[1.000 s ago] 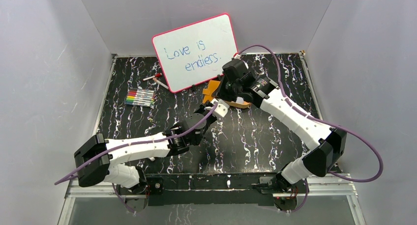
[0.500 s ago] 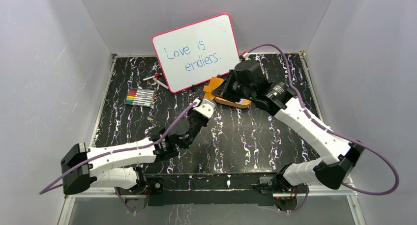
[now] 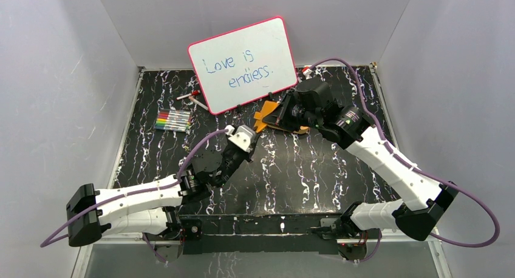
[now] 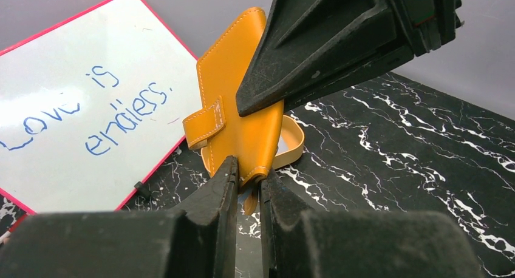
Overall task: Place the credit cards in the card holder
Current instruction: Pick up the card holder from the center of the board.
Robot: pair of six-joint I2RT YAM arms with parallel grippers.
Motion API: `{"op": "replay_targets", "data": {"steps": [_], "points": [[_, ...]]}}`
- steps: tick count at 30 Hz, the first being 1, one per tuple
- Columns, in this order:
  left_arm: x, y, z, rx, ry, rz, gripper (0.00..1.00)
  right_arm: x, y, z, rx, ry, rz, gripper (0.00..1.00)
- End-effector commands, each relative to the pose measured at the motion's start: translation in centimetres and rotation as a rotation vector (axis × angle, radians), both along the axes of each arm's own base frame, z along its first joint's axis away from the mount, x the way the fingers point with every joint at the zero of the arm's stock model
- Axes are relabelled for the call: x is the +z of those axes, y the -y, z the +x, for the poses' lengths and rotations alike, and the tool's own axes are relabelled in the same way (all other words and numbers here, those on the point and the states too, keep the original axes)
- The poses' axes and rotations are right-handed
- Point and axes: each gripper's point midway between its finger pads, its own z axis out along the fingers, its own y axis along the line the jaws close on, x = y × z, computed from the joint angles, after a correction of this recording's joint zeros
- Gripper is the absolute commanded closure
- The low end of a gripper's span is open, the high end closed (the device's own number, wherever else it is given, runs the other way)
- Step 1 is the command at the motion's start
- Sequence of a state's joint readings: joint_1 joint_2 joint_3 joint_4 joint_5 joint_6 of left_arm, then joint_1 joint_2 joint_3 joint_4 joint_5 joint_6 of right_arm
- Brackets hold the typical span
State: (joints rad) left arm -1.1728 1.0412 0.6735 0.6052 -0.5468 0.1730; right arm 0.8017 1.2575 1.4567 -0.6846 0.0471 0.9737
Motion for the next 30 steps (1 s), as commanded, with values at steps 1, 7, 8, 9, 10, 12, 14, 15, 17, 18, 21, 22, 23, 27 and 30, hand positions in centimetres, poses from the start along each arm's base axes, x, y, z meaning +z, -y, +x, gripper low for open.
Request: {"op": "replay_targets", "data": {"steps": [1,7,8,9,10,12,14,15,17,18,21,22,23,27,30], "points": [[-0.6,-4.2,2.2,0.189,-0.002,0.025,0.97,1.5,3.1,1.8,-0.106,0.105,-0.050,1.00],[-0.1,-2.5,2.1,0.114,0.037,0.084,0.63,1.0,2.3,2.7,-0.105,0.090,-0.066,1.00],[-0.2,-2.3,2.1,0.112,0.043,0.100,0.61,1.1,2.3,2.8,-0.106,0.091,-0.065,1.00],[-0.1,-2.1,2.2,0.111,0.050,0.112,0.61,1.0,2.2,2.8,-0.106,0.090,-0.066,1.00],[-0.2,-2.0,2.3,0.110,0.053,0.125,0.61,1.0,2.1,2.9,-0.105,0.089,-0.066,1.00],[-0.2,-1.7,2.4,0.105,0.062,0.139,0.61,1.0,2.0,3.0,-0.105,0.088,-0.068,1.00],[0.0,-1.4,2.3,0.088,0.071,0.139,0.59,0.8,1.9,3.1,-0.105,0.085,-0.071,1.00],[0.1,-1.4,2.2,0.081,0.075,0.137,0.56,0.8,1.9,3.1,-0.105,0.084,-0.072,1.00],[0.4,-1.5,2.1,0.072,0.088,0.141,0.47,0.8,1.9,3.2,-0.105,0.083,-0.073,1.00],[0.5,-1.7,2.0,0.071,0.097,0.155,0.41,0.9,1.8,3.2,-0.105,0.085,-0.071,1.00],[0.4,-2.4,1.3,0.043,0.109,0.215,0.24,1.4,1.5,3.6,-0.106,0.092,-0.064,1.00],[0.2,-2.5,0.9,0.014,0.119,0.256,0.20,1.5,1.3,3.8,-0.106,0.091,-0.064,1.00],[0.1,-2.4,0.4,-0.028,0.127,0.294,0.19,1.7,1.1,4.1,-0.107,0.094,-0.061,1.00],[-0.3,-1.9,-1.2,-0.145,0.199,0.393,0.14,1.8,0.3,4.8,-0.107,0.092,-0.064,1.00],[-0.1,-1.4,-0.7,-0.136,0.223,0.431,0.14,1.2,0.1,5.1,-0.105,0.080,-0.076,1.00]]}}
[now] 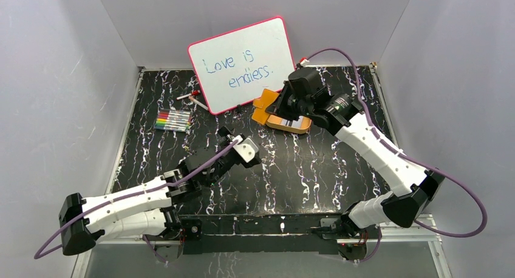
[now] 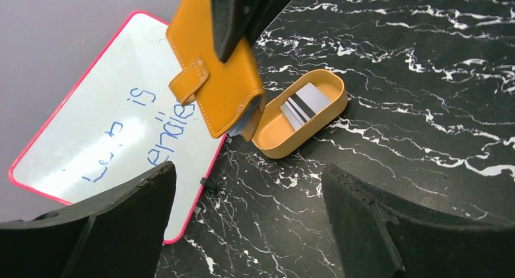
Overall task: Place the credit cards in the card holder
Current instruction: Pick up the card holder from the center of the board.
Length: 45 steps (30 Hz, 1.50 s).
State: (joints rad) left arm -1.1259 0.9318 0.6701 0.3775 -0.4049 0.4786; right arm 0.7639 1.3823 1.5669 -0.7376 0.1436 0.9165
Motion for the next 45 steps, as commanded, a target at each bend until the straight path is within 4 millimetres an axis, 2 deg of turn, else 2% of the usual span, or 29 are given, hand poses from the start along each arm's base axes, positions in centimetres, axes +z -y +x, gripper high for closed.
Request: {"op": "replay_targets", "data": {"steps": [1,6,10,18,23,26,28,29,35,45], "points": [[1.0,1.2,-0.2,-0.059,0.071,0.088,0.13,2.2,-0.6,1.1,-0.014,0.058,0.039,1.00],[1.2,2.6,1.2,-0.020,0.102,0.077,0.14,2.1,-0.8,1.3,-0.014,0.056,0.037,1.00],[1.5,2.6,2.9,0.084,0.156,0.074,0.17,2.1,-0.8,1.3,-0.014,0.056,0.037,1.00],[2.7,3.3,4.2,0.147,0.204,0.051,0.33,1.4,-0.8,1.3,-0.013,0.044,0.025,1.00],[3.2,4.0,4.7,0.163,0.208,0.037,0.56,1.2,-0.8,1.3,-0.014,0.040,0.021,1.00],[2.9,4.1,5.2,0.190,0.210,0.057,0.77,1.2,-0.8,1.3,-0.014,0.041,0.023,1.00],[2.4,4.0,5.5,0.209,0.213,0.076,0.97,1.3,-0.8,1.2,-0.013,0.043,0.024,1.00],[2.2,3.9,5.5,0.213,0.214,0.081,1.00,1.4,-0.8,1.2,-0.013,0.043,0.025,1.00],[2.2,3.4,5.2,0.208,0.208,0.030,1.00,1.3,-0.5,0.9,-0.013,0.044,0.026,1.00],[2.3,2.5,5.5,0.232,0.201,-0.005,1.00,2.8,0.0,0.5,-0.015,0.071,0.052,1.00]]}}
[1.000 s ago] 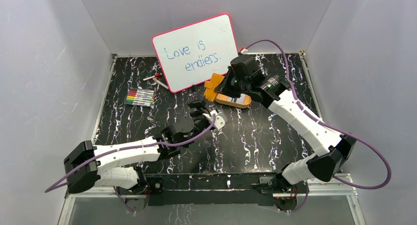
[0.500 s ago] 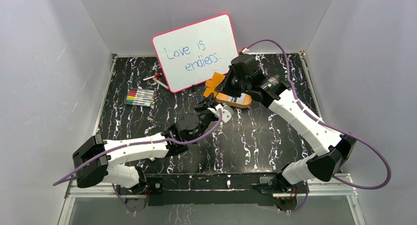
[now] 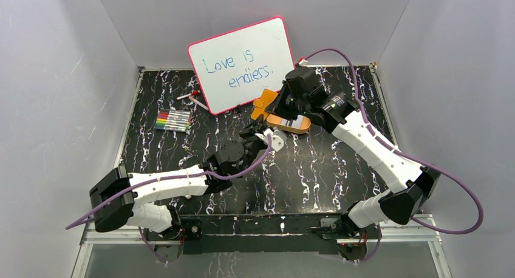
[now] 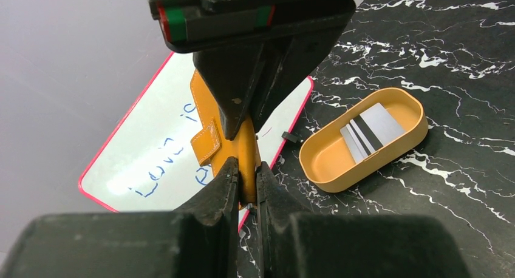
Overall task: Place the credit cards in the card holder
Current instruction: Pick up the card holder from the center of the board.
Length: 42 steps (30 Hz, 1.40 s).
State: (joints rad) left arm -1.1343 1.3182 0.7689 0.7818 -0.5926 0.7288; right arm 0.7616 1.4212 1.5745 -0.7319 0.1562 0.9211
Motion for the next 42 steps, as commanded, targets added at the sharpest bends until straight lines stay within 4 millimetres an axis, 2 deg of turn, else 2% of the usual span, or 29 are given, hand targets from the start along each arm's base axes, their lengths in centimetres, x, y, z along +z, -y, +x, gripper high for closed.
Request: {"op": "replay_targets", "data": {"steps": [1,5,9,16,18,19,21,24,28,30,33,37,40,42], "points": [[2.0,-1.6,0.2,0.038,0.020,-0.105,1.00,3.9,0.5,-0.5,0.001,0.090,0.074,1.00],[1.7,-2.4,0.5,0.058,0.002,-0.136,1.00,4.0,1.0,-1.0,0.001,0.094,0.078,1.00],[1.7,-2.8,0.5,0.055,-0.013,-0.173,1.00,3.3,1.2,-1.3,0.002,0.083,0.067,1.00],[1.9,-2.8,0.3,0.033,-0.021,-0.200,1.00,0.3,2.0,-2.1,0.001,0.037,0.023,1.00],[1.8,-2.8,0.3,0.036,-0.023,-0.197,1.00,1.0,1.9,-2.0,0.002,0.047,0.033,1.00],[1.8,-2.8,0.3,0.035,-0.023,-0.198,1.00,2.1,1.7,-1.8,0.002,0.066,0.051,1.00],[1.6,-2.9,0.3,0.038,-0.025,-0.198,1.00,3.0,1.7,-1.7,0.001,0.080,0.065,1.00],[1.6,-2.9,0.4,0.037,-0.026,-0.199,1.00,2.5,2.0,-2.1,0.002,0.074,0.059,1.00],[1.5,-2.8,0.6,0.038,-0.030,-0.197,1.00,2.2,1.7,-1.8,0.001,0.067,0.052,1.00],[1.5,-2.8,0.6,0.038,-0.031,-0.202,1.00,0.7,2.1,-2.1,0.000,0.044,0.030,1.00],[1.5,-2.9,0.7,0.041,-0.033,-0.206,1.00,-0.4,3.2,-3.2,0.000,0.033,0.020,1.00],[1.1,-3.4,0.9,0.056,-0.041,-0.212,1.00,0.4,3.8,-3.9,0.001,0.053,0.038,1.00],[1.3,-4.2,1.0,0.067,-0.051,-0.249,1.00,-1.2,4.9,-5.0,0.000,0.037,0.024,1.00],[1.4,-4.6,1.1,0.073,-0.053,-0.263,1.00,-0.9,5.4,-5.5,0.000,0.049,0.035,1.00]]}}
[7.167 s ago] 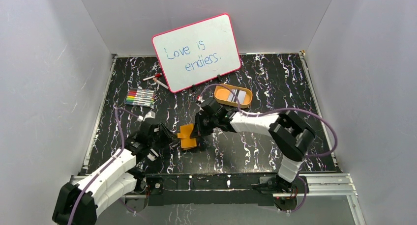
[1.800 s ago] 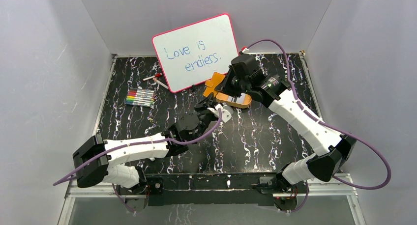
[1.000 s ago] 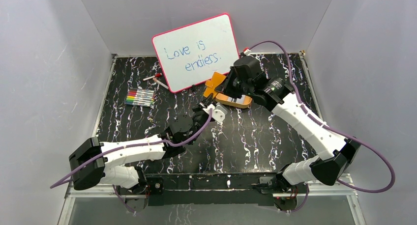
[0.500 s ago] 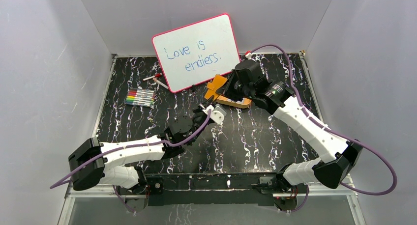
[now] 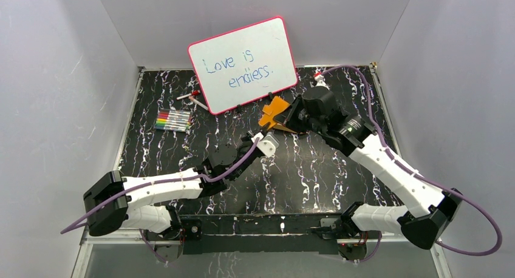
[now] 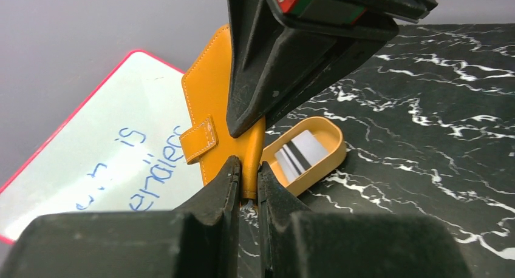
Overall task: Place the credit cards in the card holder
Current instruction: Pick up the card holder from the center of the board.
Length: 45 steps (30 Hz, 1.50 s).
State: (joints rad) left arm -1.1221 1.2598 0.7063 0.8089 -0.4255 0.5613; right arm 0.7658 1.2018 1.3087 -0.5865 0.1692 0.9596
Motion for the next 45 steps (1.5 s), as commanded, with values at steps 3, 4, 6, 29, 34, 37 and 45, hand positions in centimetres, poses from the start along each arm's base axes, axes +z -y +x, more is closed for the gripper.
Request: {"op": "replay_targets", "data": {"steps": [3,4,6,29,34,37,45], "points": [[1.7,-6.2,3.0,0.248,-0.006,-0.101,1.00,1.3,2.6,-2.6,0.026,0.017,-0.031,1.00],[1.6,-6.1,3.0,0.245,-0.005,-0.094,1.00,2.2,2.4,-2.3,0.026,0.030,-0.020,1.00],[1.6,-5.7,3.0,0.230,0.002,-0.077,1.00,3.4,2.1,-2.0,0.025,0.048,-0.003,1.00],[-4.0,-2.0,4.3,0.240,0.123,0.235,1.00,9.7,-0.7,0.9,0.025,0.129,0.073,1.00],[-4.7,-3.5,5.8,0.286,0.090,0.222,1.00,12.0,-0.1,0.2,0.023,0.173,0.114,1.00],[-4.9,-4.5,6.7,0.317,0.072,0.205,1.00,14.2,0.3,-0.3,0.022,0.212,0.150,1.00],[-5.4,-6.0,8.6,0.359,0.014,0.172,1.00,16.3,2.1,-2.1,0.021,0.262,0.197,1.00]]}}
